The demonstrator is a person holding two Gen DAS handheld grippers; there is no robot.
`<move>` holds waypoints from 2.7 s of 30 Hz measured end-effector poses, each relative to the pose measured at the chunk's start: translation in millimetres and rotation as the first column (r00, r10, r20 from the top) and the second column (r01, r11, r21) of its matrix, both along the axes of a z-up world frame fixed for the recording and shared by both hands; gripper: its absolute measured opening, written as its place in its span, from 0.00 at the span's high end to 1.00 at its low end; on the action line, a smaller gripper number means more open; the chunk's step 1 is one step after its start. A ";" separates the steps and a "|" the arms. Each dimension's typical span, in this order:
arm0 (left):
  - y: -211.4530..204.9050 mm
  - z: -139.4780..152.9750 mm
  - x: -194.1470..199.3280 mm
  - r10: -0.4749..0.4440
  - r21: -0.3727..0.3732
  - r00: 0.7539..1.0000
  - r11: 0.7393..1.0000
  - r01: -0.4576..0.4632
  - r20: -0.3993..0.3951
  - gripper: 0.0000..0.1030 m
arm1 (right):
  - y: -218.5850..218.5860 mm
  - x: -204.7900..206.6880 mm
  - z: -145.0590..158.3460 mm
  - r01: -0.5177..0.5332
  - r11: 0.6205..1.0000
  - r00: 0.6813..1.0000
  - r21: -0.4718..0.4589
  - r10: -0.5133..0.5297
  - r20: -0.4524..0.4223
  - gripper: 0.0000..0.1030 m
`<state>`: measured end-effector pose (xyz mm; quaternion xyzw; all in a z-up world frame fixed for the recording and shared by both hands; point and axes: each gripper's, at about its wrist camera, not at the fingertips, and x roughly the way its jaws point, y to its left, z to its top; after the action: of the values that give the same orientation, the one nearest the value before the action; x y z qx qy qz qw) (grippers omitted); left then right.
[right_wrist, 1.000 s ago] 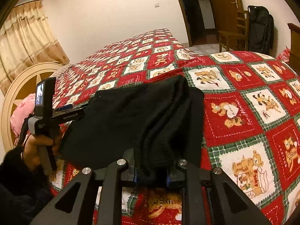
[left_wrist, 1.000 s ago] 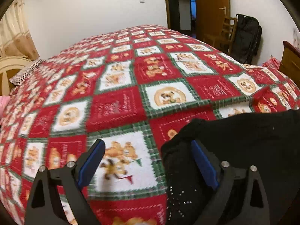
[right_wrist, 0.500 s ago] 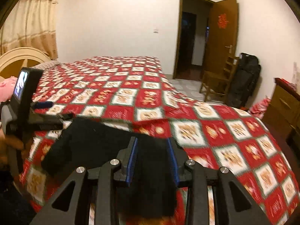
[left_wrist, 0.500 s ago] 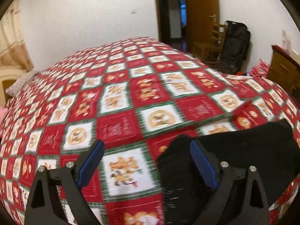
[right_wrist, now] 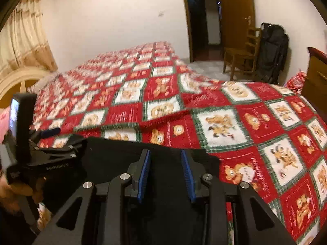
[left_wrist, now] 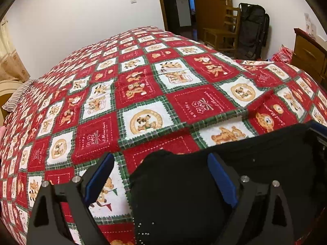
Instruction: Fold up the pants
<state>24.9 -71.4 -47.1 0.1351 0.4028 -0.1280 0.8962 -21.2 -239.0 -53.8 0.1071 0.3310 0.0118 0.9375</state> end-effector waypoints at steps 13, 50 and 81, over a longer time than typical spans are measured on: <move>0.3 8.4 -24.9 -0.053 -0.033 0.999 0.998 0.052 -0.005 0.08 | -4.7 -60.9 -23.6 0.053 0.998 0.996 0.020 -0.051 -0.067 0.67; 37.1 10.9 -39.2 -0.040 -0.125 0.997 0.992 0.031 -0.066 0.00 | -11.6 -47.5 -4.3 0.140 0.989 0.989 0.051 -0.138 -0.054 0.33; 38.0 -21.7 -27.8 -0.002 -0.172 0.980 0.985 -0.032 -0.197 0.00 | -5.4 -36.9 -39.7 0.153 0.987 0.982 0.059 -0.145 -0.119 0.28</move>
<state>-2.9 -33.3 -68.8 0.0397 0.4773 -0.1688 0.8615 -58.1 -244.4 -93.5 0.1638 0.3745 -0.0531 0.9111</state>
